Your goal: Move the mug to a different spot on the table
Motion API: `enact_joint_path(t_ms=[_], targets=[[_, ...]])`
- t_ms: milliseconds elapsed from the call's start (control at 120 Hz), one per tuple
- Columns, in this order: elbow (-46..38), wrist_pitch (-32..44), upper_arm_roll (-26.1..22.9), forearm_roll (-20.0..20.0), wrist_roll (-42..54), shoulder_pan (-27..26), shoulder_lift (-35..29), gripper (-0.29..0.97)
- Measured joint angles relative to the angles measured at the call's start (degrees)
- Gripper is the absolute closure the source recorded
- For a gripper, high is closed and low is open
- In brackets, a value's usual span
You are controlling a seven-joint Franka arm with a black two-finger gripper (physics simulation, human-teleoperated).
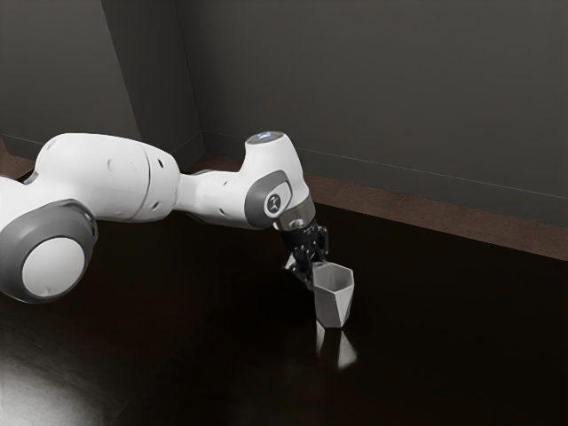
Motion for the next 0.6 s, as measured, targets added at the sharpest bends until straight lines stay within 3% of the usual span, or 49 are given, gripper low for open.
enact_joint_path(t_ms=[325,600], targets=[[-0.3,-0.1,0.1,0.0,0.2,-0.4,-0.4,0.57],[-4.0,0.4,0.7,-0.8,0.4,-0.3,-5.0,0.66]])
